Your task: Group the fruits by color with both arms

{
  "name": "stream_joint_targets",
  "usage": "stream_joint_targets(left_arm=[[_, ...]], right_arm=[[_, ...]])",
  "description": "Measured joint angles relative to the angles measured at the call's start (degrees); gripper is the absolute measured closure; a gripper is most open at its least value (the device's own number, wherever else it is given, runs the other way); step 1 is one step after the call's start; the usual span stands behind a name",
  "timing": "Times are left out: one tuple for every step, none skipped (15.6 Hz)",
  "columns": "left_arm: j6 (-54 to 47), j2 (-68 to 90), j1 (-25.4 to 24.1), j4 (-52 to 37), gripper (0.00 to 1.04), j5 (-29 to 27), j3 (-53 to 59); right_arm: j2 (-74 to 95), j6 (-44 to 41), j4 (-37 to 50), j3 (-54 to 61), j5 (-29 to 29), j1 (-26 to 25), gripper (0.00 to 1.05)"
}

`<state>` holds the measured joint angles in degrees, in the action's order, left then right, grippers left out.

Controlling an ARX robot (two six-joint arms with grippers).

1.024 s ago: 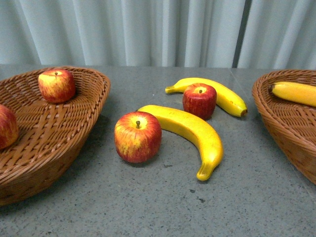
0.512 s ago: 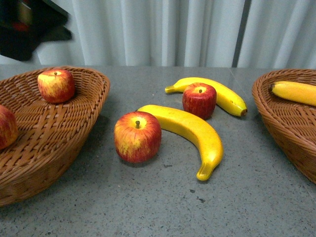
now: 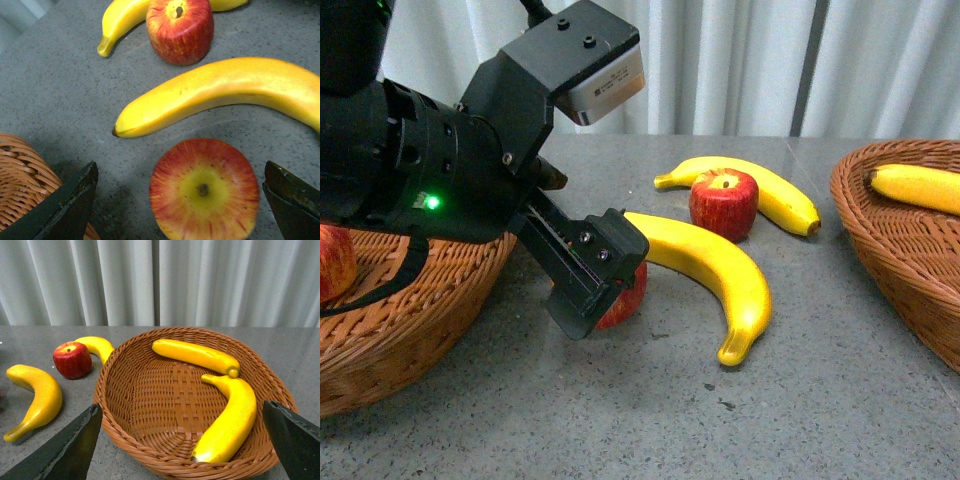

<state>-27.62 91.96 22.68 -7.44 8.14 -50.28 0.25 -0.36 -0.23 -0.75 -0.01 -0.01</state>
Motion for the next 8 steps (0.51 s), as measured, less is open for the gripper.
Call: stream_joint_targets(left_arm=[[-1.1,1.7,-0.3,-0.8,0.07,0.1,-1.1],[-1.4,3.7,-0.5,-1.8,0.07,0.1,-2.4],[-1.6,4.7,-0.6,-2.1,0.07,1.1,-2.8],[-2.0,5.7,-0.3,-2.1,0.07,2.3,-3.0],[-2.1,7.1,-0.1,-2.1,0.07,3.5,-3.3],[-2.2,8.4,0.1,-1.9,0.07,3.7,-3.5],[-2.3,9.4,0.2,-1.6,0.07,3.7,-3.5],[-2.3,9.8,0.2,-1.3,0.07,3.7,-3.5]], right_arm=[[0.0,0.0,0.0,0.0,0.0,0.0,0.07],[0.0,0.0,0.0,0.0,0.0,0.0,0.07],[0.0,0.0,0.0,0.0,0.0,0.0,0.07],[0.0,0.0,0.0,0.0,0.0,0.0,0.07],[0.0,0.0,0.0,0.0,0.0,0.0,0.07],[0.0,0.0,0.0,0.0,0.0,0.0,0.07],[0.0,0.0,0.0,0.0,0.0,0.0,0.07],[0.0,0.0,0.0,0.0,0.0,0.0,0.07]])
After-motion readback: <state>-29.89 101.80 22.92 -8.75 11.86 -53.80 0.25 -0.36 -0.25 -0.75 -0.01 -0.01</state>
